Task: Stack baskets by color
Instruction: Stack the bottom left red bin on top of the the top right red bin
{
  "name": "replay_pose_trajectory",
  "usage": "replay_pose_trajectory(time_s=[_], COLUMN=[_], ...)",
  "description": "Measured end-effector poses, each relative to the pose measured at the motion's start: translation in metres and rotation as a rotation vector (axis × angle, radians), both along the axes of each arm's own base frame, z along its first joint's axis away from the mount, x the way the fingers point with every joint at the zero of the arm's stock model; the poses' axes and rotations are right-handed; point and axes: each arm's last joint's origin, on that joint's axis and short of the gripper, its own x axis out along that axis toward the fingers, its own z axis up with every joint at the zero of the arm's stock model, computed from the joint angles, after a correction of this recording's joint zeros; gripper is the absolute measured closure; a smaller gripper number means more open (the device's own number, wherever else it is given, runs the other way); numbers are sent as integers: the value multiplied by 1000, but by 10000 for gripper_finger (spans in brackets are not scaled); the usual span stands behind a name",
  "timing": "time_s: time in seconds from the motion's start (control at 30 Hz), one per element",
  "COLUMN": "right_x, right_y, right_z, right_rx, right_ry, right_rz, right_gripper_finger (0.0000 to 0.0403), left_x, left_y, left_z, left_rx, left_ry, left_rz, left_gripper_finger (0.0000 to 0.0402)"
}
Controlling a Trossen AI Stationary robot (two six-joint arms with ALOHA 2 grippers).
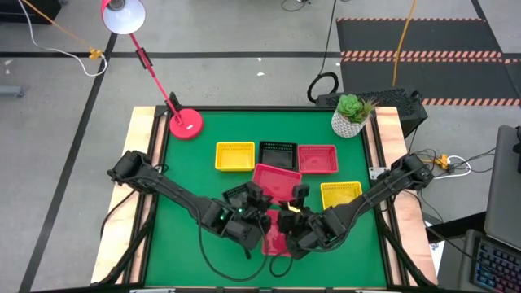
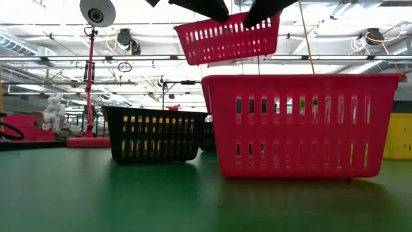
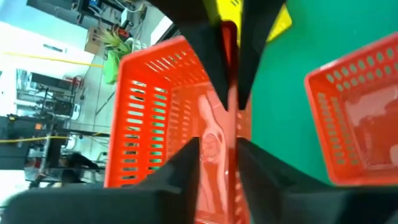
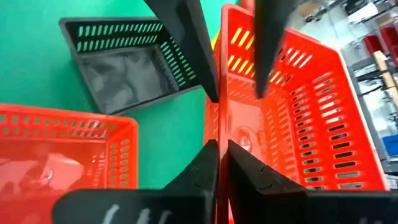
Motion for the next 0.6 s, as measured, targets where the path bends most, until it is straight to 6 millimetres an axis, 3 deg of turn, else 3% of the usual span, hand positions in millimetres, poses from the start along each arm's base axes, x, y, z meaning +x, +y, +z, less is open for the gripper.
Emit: replay_pose_trajectory(time_s=[0.13,0.27,0.4,0.6], right_x=[-3,-7,-12,-28], right_y=[0,0,-1,3], right_z=[-2,-3,-2,9], right_rx=[1,-13,-26,-14], right_ry=[38,70,98,117], right_rz=[11,9,3,38], right_gripper_finger=[398,396,399,399], left_x=[-3,-14,-30,-58], left_y=[-3,-6,-2,16], left_z=[5,12,27,50], left_rx=[-35,-54,-112,-205], left_ry=[-31,-18,-37,-46], left_rz=[5,6,48,159], left_gripper_finger=[220,180,176,202])
